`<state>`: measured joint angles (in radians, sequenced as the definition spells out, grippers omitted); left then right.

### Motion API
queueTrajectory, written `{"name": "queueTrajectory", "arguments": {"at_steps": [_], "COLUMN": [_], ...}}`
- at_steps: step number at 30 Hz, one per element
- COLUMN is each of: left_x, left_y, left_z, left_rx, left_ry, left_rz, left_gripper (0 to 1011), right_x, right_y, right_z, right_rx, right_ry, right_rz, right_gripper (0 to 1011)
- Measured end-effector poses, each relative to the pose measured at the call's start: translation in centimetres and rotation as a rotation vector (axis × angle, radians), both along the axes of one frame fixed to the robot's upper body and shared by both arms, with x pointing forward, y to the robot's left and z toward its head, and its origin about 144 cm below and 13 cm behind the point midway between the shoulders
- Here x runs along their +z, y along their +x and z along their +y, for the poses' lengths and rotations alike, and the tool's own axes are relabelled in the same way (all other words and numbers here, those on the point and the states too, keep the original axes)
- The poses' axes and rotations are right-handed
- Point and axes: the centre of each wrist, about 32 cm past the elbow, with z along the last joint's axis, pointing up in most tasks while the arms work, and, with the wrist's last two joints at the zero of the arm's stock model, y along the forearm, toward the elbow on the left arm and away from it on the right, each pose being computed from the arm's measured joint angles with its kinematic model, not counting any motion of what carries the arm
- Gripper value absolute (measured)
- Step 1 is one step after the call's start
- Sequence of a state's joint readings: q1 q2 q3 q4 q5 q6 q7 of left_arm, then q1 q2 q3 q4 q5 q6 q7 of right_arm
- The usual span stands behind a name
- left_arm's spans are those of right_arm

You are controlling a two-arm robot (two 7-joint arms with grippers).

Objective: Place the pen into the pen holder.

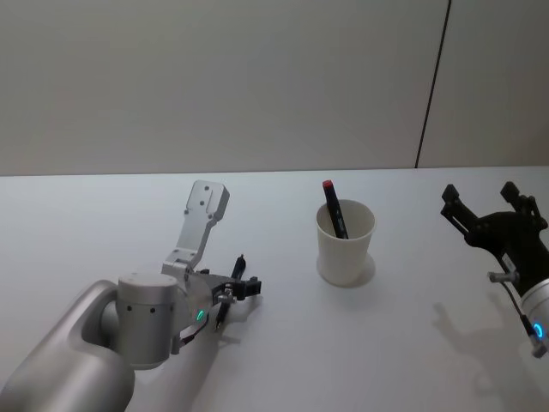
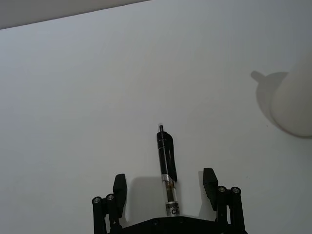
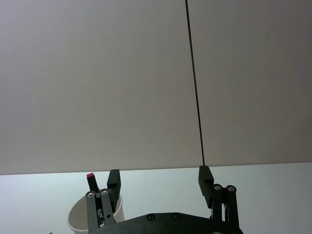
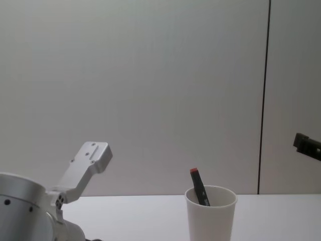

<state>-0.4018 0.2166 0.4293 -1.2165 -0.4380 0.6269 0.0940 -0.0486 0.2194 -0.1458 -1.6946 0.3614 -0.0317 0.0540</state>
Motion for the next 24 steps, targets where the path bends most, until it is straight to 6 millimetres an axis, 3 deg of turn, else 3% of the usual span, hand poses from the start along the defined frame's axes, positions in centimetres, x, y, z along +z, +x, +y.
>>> {"name": "queueTrajectory", "arguments": {"at_steps": [12, 24], "left_x": [0.17, 0.05], "left_y": [-0.08, -0.04], "left_z": [-0.40, -0.61], "left_rx": [0.002, 0.002], "left_ry": [0.059, 0.072], "left_rz": [0.010, 0.023], "left_gripper": [992, 737], "right_x": [0.00, 0.00], "right_y": [0.00, 0.00], "right_z": [0.00, 0.00], "right_rx": [0.000, 0.000], "right_ry": [0.000, 0.000], "right_rz": [0.000, 0.000], "right_gripper": [1002, 1002]}}
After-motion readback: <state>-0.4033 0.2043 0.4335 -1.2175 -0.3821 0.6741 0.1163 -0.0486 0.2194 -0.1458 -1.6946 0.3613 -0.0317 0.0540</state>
